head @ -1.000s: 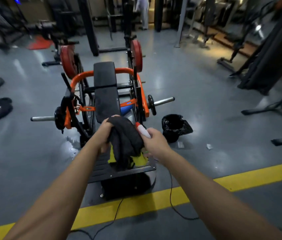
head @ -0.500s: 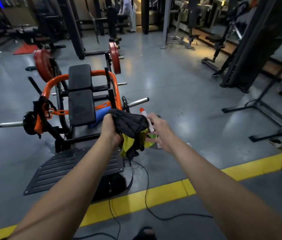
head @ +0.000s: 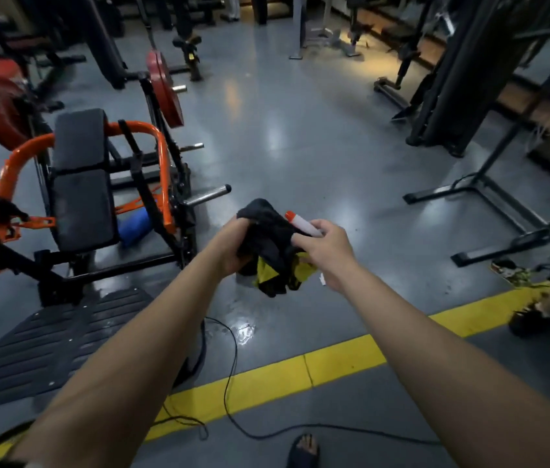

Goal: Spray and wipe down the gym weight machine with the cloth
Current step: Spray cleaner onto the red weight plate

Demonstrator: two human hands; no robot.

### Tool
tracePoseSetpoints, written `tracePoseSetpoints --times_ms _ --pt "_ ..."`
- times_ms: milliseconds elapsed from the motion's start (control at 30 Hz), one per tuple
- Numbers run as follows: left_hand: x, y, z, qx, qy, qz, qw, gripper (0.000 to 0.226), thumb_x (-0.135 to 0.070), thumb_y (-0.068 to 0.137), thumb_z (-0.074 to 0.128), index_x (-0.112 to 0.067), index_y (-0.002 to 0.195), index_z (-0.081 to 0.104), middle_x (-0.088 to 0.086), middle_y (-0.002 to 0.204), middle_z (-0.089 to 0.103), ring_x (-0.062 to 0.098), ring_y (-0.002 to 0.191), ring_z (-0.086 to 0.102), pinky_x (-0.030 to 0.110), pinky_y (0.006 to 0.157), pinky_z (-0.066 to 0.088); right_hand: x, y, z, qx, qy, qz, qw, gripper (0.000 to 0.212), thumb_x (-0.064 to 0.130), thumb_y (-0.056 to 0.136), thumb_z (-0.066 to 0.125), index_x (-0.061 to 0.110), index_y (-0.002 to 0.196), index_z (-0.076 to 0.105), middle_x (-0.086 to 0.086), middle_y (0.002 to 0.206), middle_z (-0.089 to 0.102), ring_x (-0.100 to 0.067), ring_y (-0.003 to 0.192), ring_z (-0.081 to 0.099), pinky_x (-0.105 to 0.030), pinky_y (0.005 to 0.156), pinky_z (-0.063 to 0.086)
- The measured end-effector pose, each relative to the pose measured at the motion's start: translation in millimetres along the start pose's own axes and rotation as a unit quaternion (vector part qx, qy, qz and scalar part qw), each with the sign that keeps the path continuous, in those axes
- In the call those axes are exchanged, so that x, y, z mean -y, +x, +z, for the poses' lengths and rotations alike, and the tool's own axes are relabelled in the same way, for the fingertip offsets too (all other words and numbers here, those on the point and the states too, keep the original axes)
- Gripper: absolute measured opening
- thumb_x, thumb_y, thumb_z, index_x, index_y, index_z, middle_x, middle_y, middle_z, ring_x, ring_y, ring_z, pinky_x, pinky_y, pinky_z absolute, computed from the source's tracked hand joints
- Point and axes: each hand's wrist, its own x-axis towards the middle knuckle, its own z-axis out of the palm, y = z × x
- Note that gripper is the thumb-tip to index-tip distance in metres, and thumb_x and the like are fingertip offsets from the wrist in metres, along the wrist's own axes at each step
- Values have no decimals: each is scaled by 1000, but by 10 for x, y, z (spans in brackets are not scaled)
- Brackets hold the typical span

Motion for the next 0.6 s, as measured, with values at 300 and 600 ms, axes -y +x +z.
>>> tracePoseSetpoints --times_ms 300,600 --pt "-441 659 1242 16 112 -12 994 21 -16 107 45 -9 121 59 18 109 67 26 92 67 35 78 55 400 1096 -1306 78 -1 -23 997 36 16 71 81 5 101 64 -5 82 61 -20 72 57 -35 65 43" --pt "-576 1208 2419 -91 84 -8 992 39 -34 105 52 -11 136 59 18 127 69 33 114 67 51 101 50 895 2085 -2333 205 -41 -44 977 28 16 83 79 9 106 63 -6 90 63 -19 75 58 -26 56 42"
